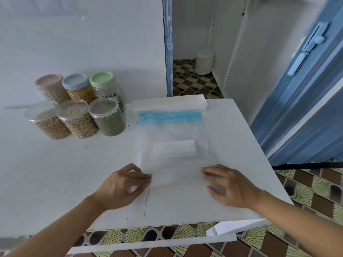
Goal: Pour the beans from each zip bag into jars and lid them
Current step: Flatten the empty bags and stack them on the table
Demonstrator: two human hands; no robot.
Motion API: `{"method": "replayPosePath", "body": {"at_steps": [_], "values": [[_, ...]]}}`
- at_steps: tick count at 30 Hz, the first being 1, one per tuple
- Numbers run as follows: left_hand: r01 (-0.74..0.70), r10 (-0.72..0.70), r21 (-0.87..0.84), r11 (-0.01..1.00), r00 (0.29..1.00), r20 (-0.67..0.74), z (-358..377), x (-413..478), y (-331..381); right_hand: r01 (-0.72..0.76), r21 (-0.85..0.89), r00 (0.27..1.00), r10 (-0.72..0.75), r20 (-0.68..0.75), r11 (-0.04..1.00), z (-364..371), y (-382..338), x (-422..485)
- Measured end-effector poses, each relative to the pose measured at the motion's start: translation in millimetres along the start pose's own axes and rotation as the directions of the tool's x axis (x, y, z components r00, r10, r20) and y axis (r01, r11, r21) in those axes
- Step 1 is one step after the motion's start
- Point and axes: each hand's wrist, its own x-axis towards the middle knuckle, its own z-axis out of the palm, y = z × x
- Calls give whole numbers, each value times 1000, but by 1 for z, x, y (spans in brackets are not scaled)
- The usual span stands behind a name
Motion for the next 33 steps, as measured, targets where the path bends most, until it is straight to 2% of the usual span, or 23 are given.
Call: {"method": "replayPosePath", "body": {"at_steps": [2,6,9,13,16,19,22,26,29,32,33], "values": [[25,-25,12,1000,1000,1,-3,0,0,-25,13,1000,25,-12,1000,0,8,-3],[55,-55,7,998,998,-7,-5,1,0,17,-100,991,-31,-131,995,3,21,-1],[62,-62,2,998,998,-20,-6,1,-2,36,-161,990,-57,-128,986,1,23,2],[110,-121,-85,990,982,-143,-7,4,-5,-79,-99,983,61,-175,992,-2,21,11],[193,-218,-134,972,954,-205,-5,9,-8,-163,-49,963,148,-225,985,-3,20,21],[274,-294,-128,953,937,-187,-1,14,-10,-238,-15,950,229,-213,971,-4,21,28],[477,-482,-72,876,872,-91,4,22,-10,-329,-2,927,322,-193,944,-4,20,33],[614,-611,66,786,789,-60,6,36,-5,-393,-53,908,378,-182,918,-2,18,38],[606,-585,123,786,793,-174,9,35,3,-293,-154,936,250,-248,944,0,18,39],[532,-477,151,833,830,-290,14,29,6,-99,-235,961,32,-273,967,8,13,40],[472,-403,194,860,861,-311,15,29,6,-48,-250,964,-20,-265,967,12,11,40]]}}
